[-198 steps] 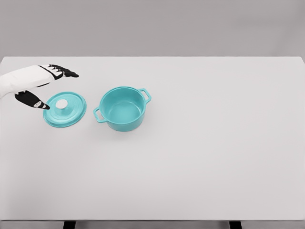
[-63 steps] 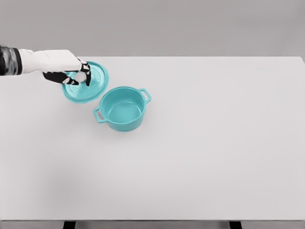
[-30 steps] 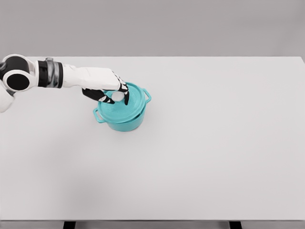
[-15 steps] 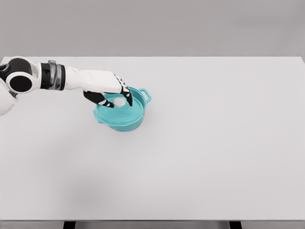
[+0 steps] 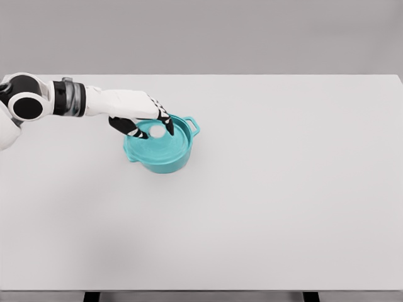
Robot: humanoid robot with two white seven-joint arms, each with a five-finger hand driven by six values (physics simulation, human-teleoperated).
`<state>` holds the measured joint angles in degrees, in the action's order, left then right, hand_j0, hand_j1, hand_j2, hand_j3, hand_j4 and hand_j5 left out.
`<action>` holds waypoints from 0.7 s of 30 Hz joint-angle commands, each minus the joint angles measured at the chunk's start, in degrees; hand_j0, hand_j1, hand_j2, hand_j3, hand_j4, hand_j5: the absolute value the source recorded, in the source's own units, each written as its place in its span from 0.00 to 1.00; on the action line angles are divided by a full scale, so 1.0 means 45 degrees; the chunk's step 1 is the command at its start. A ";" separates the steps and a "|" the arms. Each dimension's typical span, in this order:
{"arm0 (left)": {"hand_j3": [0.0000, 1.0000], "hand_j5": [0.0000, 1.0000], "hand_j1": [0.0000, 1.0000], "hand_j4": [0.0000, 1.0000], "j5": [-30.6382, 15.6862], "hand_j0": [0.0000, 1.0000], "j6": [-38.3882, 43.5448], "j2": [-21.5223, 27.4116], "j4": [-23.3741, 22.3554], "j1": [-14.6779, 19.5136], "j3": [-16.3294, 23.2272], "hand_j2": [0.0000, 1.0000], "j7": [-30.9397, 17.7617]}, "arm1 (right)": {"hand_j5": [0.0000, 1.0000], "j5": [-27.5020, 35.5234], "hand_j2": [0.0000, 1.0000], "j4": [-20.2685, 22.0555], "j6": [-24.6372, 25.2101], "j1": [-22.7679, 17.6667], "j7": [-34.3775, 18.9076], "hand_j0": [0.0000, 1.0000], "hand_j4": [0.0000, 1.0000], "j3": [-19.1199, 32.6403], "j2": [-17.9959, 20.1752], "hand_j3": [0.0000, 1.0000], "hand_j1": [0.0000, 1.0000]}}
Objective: Cover the pot with left arm
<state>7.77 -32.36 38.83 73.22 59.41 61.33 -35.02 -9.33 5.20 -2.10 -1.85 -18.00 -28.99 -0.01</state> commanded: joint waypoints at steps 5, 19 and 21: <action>0.69 0.69 0.69 0.69 -0.0027 0.69 0.0356 -0.0075 -0.0020 0.0020 -0.0016 0.69 0.0004 | 1.00 0.0004 1.00 0.0017 -0.0002 0.0000 -0.0004 1.00 1.00 -0.0003 0.0002 1.00 1.00; 0.98 0.98 0.98 0.98 0.0032 0.98 0.0962 -0.0192 -0.0079 0.0293 -0.0055 0.98 0.0004 | 1.00 0.0004 1.00 -0.0003 -0.0002 0.0000 -0.0004 1.00 1.00 -0.0003 0.0002 1.00 1.00; 1.00 1.00 1.00 1.00 -0.0007 1.00 0.0884 -0.0134 -0.0079 0.0429 -0.0075 1.00 0.0004 | 1.00 0.0004 1.00 -0.0003 -0.0002 0.0000 -0.0004 1.00 1.00 -0.0003 0.0002 1.00 1.00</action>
<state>8.10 -28.30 38.06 72.87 61.35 61.15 -35.02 -9.33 5.19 -2.10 -1.85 -18.00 -28.99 -0.01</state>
